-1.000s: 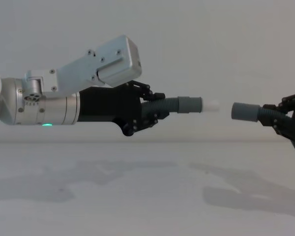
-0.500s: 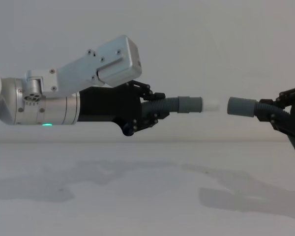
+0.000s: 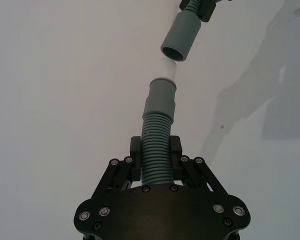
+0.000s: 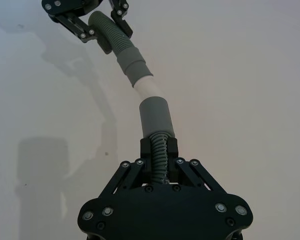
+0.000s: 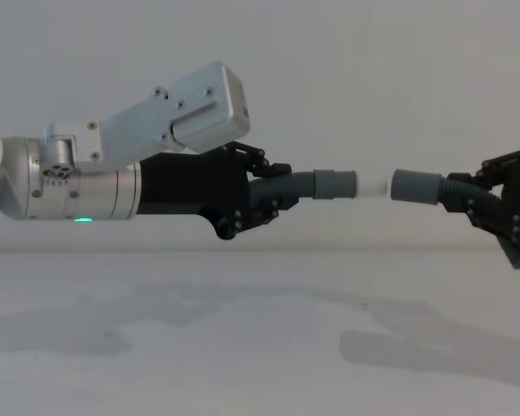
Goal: Use both hands to pick up one end of the pipe from the table, align the ends, and insert them.
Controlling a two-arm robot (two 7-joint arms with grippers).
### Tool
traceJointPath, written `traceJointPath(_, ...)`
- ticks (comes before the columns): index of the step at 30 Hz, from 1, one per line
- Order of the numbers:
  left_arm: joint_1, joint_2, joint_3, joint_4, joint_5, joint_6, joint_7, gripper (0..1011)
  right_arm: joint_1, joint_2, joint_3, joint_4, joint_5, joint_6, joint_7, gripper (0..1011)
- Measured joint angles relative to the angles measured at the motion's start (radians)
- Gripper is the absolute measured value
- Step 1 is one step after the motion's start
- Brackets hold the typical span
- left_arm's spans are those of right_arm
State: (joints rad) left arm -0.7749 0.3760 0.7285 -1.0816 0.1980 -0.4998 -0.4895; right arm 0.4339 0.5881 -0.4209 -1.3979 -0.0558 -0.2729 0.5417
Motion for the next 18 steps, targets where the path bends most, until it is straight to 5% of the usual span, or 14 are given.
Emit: traceJointPath(18,0.0,0.0,0.0,0.0,0.0,0.0,0.0,313,0.021,-0.018,-0.01,0.015,-0.011,0.01,-0.01,156)
